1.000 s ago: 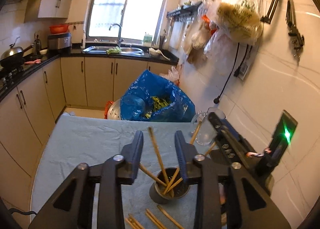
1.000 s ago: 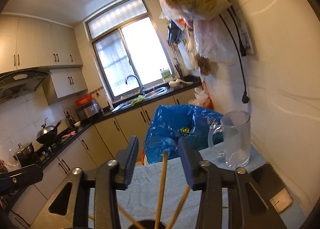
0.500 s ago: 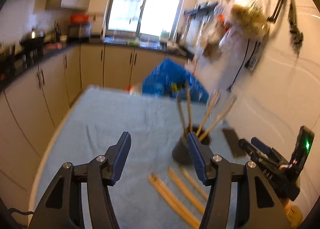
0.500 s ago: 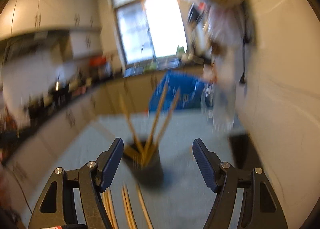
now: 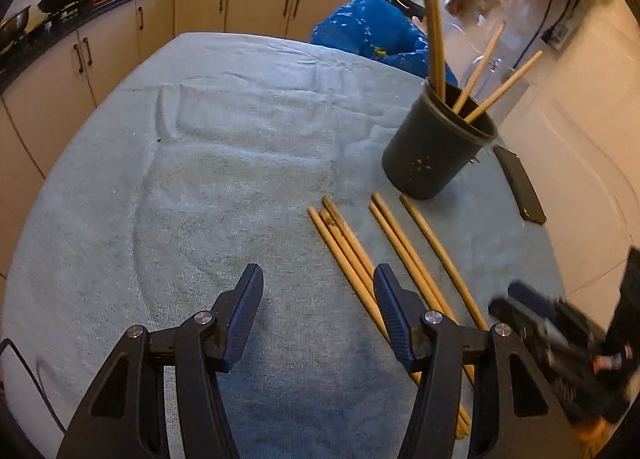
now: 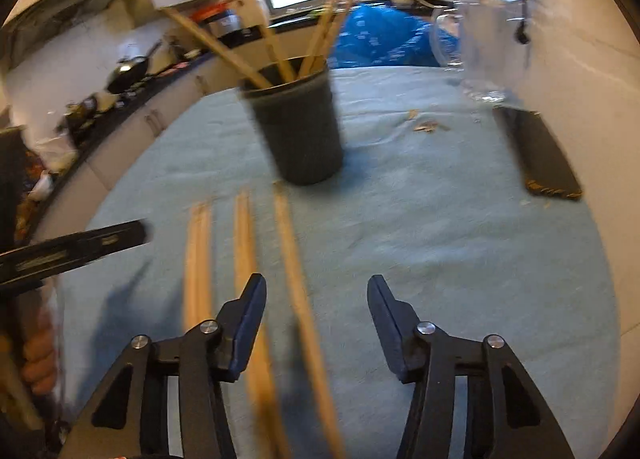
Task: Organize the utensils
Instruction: 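Grasp a chopstick from the row with the left gripper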
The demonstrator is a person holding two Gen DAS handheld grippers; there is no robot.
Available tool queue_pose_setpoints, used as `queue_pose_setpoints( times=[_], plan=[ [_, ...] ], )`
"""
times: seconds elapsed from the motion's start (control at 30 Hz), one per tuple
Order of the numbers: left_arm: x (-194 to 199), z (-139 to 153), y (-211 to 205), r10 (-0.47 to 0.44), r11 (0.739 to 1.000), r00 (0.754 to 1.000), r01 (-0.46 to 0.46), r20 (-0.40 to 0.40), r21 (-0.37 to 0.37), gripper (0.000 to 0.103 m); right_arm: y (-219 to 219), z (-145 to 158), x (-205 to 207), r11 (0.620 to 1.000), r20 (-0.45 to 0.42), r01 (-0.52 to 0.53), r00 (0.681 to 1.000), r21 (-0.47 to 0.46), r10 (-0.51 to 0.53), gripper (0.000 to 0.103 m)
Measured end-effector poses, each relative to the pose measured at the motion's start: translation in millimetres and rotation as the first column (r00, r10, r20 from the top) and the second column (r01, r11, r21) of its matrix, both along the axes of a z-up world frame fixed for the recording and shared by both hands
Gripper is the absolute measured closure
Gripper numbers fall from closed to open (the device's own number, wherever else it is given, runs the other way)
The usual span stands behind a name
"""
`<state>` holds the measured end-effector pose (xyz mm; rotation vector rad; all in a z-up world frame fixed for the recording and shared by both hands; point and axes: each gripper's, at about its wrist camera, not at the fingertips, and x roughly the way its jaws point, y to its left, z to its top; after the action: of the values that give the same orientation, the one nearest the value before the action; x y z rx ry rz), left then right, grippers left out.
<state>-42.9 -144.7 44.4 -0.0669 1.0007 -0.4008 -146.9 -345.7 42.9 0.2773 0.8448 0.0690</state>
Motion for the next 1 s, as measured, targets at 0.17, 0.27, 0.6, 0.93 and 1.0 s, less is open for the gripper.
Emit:
queue_pose_setpoints(
  times=[0.17, 0.27, 0.6, 0.93, 1.0],
  plan=[
    [0.3, 8.2, 21.1, 0.051, 0.998, 0.999, -0.051, 0.011, -0.027, 0.047, 41.6, 0.1, -13.6, 0.983, 0.021, -0.181, 0.983, 0.011, 0.181, 0.068],
    [-2.5, 12.6, 35.5, 0.078, 0.997, 0.996, -0.078, 0.035, -0.003, 0.047, 63.6, -9.4, -6.6, 0.976, -0.034, -0.208, 0.978, -0.058, 0.206, 0.079],
    [-13.6, 11.5, 75.0, 0.103, 0.993, 0.99, -0.108, 0.095, 0.056, 0.047, 105.7, -19.6, 4.9, 0.96, -0.119, -0.264, 0.954, 0.091, 0.273, 0.087],
    [-20.9, 6.8, 67.3, 0.046, 0.997, 0.995, -0.051, 0.089, 0.054, 0.047, 82.6, -19.1, 11.2, 0.996, -0.142, -0.072, 0.988, -0.052, 0.064, 0.087],
    [-20.6, 2.8, 55.0, 0.015, 0.998, 0.996, -0.02, 0.083, 0.065, 0.047, 75.9, -18.9, 7.5, 0.997, -0.141, -0.062, 0.988, -0.041, 0.056, 0.087]
  ],
)
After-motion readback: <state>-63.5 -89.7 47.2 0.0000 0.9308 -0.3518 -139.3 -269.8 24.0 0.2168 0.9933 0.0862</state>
